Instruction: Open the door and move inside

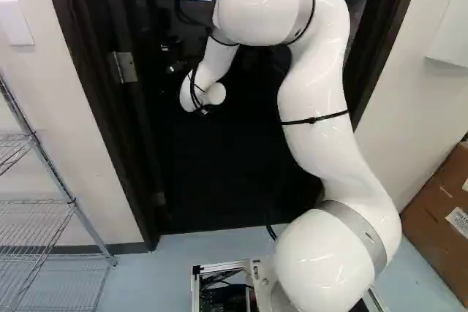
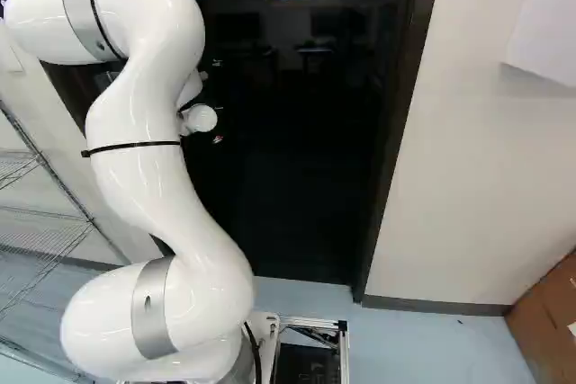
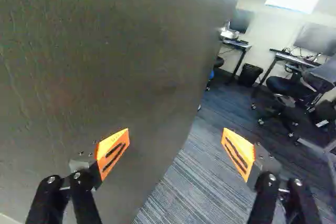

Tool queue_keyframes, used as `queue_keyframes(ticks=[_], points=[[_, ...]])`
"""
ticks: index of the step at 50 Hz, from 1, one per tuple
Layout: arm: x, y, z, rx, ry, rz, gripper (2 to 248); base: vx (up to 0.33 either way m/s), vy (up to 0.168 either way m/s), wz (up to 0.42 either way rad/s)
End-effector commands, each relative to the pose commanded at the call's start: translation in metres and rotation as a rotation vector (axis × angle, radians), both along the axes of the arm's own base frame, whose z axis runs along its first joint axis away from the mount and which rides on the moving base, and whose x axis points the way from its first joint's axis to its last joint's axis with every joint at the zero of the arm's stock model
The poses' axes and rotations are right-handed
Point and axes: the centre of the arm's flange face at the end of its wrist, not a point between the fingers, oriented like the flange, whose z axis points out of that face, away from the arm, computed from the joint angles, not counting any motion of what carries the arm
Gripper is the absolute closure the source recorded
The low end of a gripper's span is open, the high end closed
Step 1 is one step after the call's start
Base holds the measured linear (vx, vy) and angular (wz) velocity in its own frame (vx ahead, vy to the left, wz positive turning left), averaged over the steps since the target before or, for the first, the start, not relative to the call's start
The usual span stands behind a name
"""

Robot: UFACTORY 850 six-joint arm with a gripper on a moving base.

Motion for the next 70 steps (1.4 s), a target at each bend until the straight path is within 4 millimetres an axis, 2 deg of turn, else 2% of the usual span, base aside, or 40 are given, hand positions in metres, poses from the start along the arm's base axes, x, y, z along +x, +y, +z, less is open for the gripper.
queue_keyframes(ticks=[19, 70], points=[[-0.022, -0.023, 0.004, -0.007, 0.019, -0.022, 3, 0.0, 0.0, 0.0], [-0.117, -0.086, 0.015, -0.021, 0.075, -0.083, 3, 0.0, 0.0, 0.0]])
